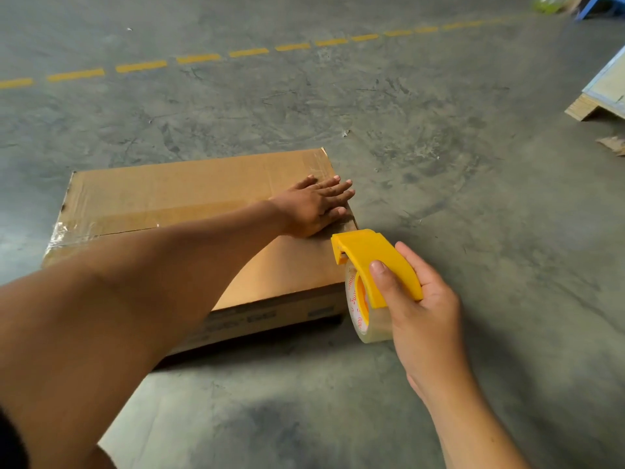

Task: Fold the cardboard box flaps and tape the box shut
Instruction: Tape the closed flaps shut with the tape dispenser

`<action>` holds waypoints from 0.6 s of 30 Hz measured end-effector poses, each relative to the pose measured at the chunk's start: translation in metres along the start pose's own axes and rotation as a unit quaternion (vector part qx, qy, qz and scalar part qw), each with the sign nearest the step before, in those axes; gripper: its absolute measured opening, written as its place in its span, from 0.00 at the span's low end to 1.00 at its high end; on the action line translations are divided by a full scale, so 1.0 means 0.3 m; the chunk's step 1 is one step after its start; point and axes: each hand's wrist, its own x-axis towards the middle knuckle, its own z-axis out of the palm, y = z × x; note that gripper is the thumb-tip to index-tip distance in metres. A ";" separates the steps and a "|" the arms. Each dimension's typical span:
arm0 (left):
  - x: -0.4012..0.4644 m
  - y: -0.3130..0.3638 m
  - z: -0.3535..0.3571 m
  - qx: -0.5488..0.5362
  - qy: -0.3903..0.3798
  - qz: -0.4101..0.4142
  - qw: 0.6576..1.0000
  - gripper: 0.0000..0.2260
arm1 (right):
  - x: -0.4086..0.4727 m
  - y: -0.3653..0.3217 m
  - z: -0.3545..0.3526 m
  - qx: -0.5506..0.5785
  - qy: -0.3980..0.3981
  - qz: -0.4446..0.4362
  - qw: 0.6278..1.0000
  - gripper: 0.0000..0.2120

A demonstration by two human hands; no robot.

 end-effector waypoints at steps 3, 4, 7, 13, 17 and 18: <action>0.002 -0.002 0.006 -0.001 0.008 0.005 1.000 0.24 | -0.016 -0.001 0.000 -0.008 0.009 -0.009 1.000 0.34; 0.004 -0.003 0.007 -0.003 0.009 0.006 1.000 0.24 | -0.036 -0.001 -0.004 -0.011 0.017 -0.014 1.000 0.34; 0.003 -0.006 0.009 0.002 0.010 0.008 1.000 0.24 | -0.117 0.008 -0.026 -0.025 0.026 -0.019 0.999 0.30; 0.001 0.006 0.002 0.023 -0.006 -0.001 1.000 0.27 | -0.139 0.014 -0.053 -0.031 0.029 -0.010 0.999 0.31; 0.000 0.010 0.000 0.030 -0.010 0.003 1.000 0.28 | -0.163 0.028 -0.097 -0.045 0.047 -0.005 0.998 0.35; -0.001 0.009 -0.002 0.029 -0.009 0.003 1.000 0.28 | -0.170 0.032 -0.101 -0.047 0.045 0.000 0.998 0.36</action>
